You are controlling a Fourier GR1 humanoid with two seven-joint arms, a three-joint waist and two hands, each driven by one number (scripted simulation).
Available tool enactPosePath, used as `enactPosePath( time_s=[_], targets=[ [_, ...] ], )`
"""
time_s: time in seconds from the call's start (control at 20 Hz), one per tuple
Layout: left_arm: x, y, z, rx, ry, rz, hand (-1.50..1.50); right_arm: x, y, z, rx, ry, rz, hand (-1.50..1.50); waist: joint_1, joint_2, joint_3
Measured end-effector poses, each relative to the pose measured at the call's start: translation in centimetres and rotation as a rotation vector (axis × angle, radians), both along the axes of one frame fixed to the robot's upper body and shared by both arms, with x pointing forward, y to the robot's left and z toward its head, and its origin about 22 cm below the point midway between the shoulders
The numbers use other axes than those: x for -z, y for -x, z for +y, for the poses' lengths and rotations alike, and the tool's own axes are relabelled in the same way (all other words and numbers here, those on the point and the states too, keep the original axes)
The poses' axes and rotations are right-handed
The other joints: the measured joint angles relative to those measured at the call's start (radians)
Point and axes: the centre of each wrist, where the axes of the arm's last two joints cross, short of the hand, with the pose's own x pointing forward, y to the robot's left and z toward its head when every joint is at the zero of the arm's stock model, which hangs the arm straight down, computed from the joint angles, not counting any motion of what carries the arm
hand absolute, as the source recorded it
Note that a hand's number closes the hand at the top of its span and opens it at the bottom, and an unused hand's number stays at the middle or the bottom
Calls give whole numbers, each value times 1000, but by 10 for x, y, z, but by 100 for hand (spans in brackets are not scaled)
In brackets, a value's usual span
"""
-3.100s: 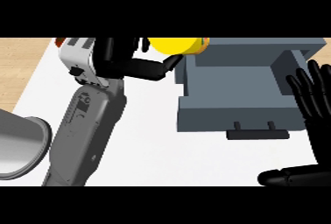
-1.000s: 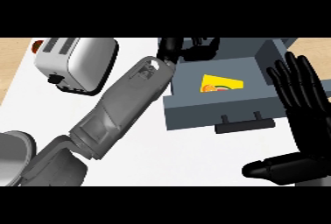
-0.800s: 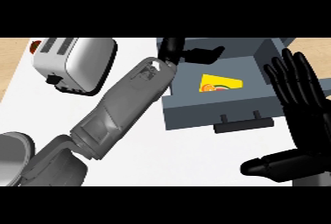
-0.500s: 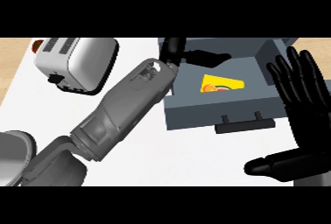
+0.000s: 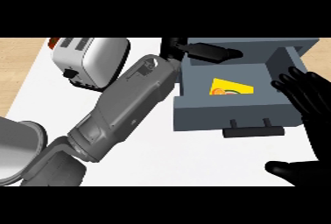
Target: Pick up the cup, place it into the drawer and close the drawer
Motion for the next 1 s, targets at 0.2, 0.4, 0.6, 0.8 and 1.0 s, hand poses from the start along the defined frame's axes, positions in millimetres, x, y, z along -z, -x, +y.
enactPosePath(
  time_s=[0.2,0.4,0.6,0.8,1.0],
  targets=[
    [3,1,12,-13,54,11,-150,-6,6,-7,-27,77,-6,150,27,-7,-1],
    [2,-1,43,-41,107,25,-150,-9,11,-12,-35,214,-16,150,51,-13,-1],
    [16,7,79,-81,140,51,-150,-7,13,-16,-25,317,-9,150,65,-16,-1],
    [28,22,117,-110,161,74,-150,0,12,-18,-21,414,11,150,69,-16,-1],
    [45,47,156,-136,171,90,-150,3,7,-11,3,465,44,150,70,-14,-1]
  ],
)
